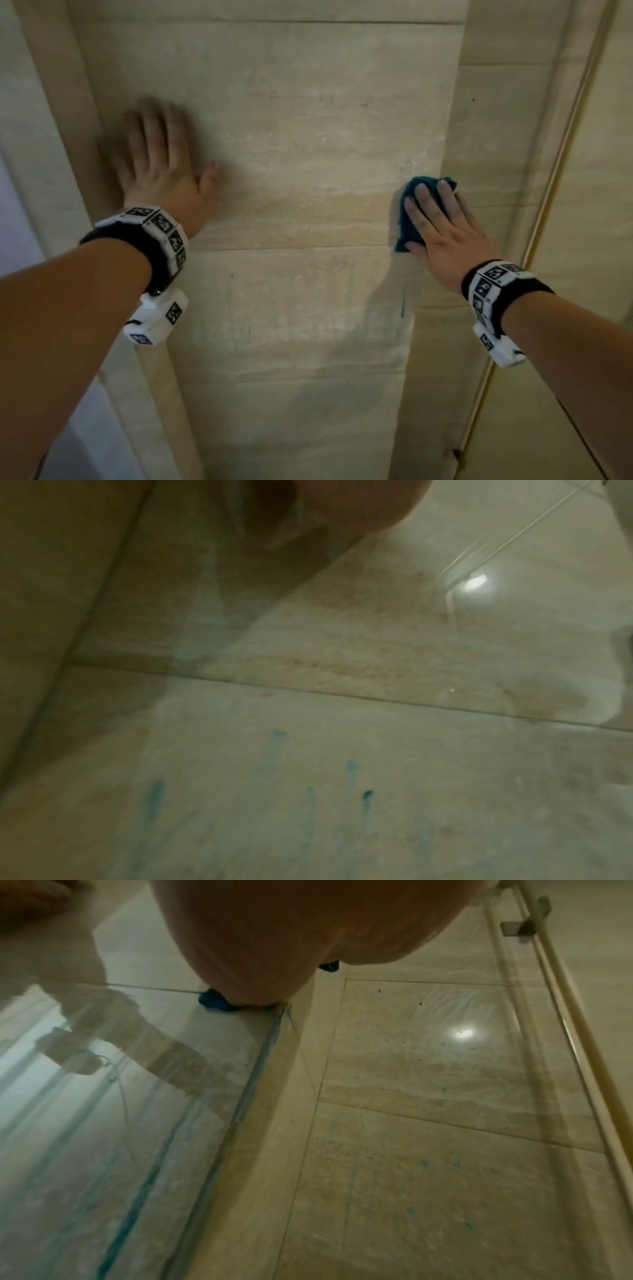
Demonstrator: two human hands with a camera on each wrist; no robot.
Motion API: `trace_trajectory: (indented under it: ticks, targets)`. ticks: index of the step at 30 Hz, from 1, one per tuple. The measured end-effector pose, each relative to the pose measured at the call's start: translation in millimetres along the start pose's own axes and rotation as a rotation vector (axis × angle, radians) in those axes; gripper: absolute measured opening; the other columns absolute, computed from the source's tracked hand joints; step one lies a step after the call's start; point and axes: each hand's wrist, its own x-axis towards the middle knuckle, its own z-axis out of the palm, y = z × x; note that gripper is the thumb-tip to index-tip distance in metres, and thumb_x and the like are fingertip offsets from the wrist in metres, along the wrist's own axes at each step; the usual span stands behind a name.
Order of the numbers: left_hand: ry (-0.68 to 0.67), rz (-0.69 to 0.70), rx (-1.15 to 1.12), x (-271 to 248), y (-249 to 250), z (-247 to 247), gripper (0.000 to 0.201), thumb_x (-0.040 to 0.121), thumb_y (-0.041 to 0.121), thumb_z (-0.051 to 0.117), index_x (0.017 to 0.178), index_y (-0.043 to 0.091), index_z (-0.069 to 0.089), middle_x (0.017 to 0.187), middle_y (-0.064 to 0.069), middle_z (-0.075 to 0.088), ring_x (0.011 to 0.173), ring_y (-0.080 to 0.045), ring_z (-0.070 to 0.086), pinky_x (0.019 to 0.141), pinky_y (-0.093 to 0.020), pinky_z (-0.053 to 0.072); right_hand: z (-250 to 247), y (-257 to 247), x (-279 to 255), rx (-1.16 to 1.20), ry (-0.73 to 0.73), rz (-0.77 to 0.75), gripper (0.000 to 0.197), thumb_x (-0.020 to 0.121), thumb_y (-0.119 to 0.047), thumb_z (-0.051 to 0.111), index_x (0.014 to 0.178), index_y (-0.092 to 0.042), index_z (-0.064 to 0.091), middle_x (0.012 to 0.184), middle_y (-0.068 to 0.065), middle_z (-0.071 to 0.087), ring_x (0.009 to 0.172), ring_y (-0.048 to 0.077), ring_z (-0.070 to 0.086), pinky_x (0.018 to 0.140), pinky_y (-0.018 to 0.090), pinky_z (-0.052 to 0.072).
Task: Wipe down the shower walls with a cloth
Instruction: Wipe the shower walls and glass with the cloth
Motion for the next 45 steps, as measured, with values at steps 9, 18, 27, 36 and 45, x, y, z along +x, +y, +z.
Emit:
trace_trajectory:
  ticks: [9, 18, 27, 36, 45]
  targets:
    - [0.061, 0.135, -0.027, 37, 88, 2, 0.088, 0.104, 0.070, 0.024, 0.165, 0.018, -0.013, 0.172, -0.017, -0.017, 0.158, -0.040, -0.015, 0.126, -0.060, -0.007, -105, 36, 120, 0.155, 0.193, 0.233, 0.075, 0.106, -0.051, 0.024, 0.162, -0.020, -0.015, 0.169, 0.004, -0.023, 0.157, 0.031, -0.016, 0.128, 0.049, -0.001]
    - [0.129, 0.110, -0.010, 39, 92, 16, 0.092, 0.101, 0.077, 0.020, 0.165, 0.020, -0.012, 0.172, -0.020, -0.014, 0.158, -0.043, -0.012, 0.126, -0.063, -0.005, -54, -8, 79, 0.280, 0.228, 0.285, 0.079, 0.107, -0.047, 0.029, 0.162, -0.007, -0.009, 0.169, 0.017, -0.015, 0.157, 0.038, -0.011, 0.128, 0.051, 0.005]
    - [0.150, 0.124, -0.008, 36, 92, 15, 0.092, 0.102, 0.076, 0.021, 0.166, 0.018, -0.009, 0.172, -0.022, -0.010, 0.157, -0.045, -0.010, 0.126, -0.063, -0.004, 18, -41, -18, 0.822, -0.038, 0.557, 0.078, 0.108, -0.042, 0.038, 0.162, -0.027, -0.016, 0.172, -0.004, -0.008, 0.158, 0.018, 0.000, 0.129, 0.045, 0.013]
    - [0.159, 0.129, -0.014, 36, 90, 15, 0.093, 0.101, 0.076, 0.023, 0.166, 0.017, -0.006, 0.171, -0.025, -0.007, 0.157, -0.048, -0.007, 0.125, -0.064, -0.003, -24, -29, 19, 1.158, -0.036, 0.686, 0.059, 0.111, -0.044, 0.025, 0.164, -0.020, 0.014, 0.160, 0.009, 0.039, 0.144, 0.027, 0.041, 0.100, 0.020, 0.029]
    - [0.178, 0.124, -0.012, 35, 91, 18, 0.093, 0.102, 0.076, 0.024, 0.166, 0.015, -0.003, 0.171, -0.027, -0.004, 0.157, -0.050, -0.004, 0.125, -0.065, -0.001, 10, -50, -16, 1.177, -0.148, 0.767, 0.058, 0.110, -0.048, 0.027, 0.162, -0.024, 0.023, 0.151, 0.008, 0.050, 0.130, 0.028, 0.054, 0.096, 0.026, 0.040]
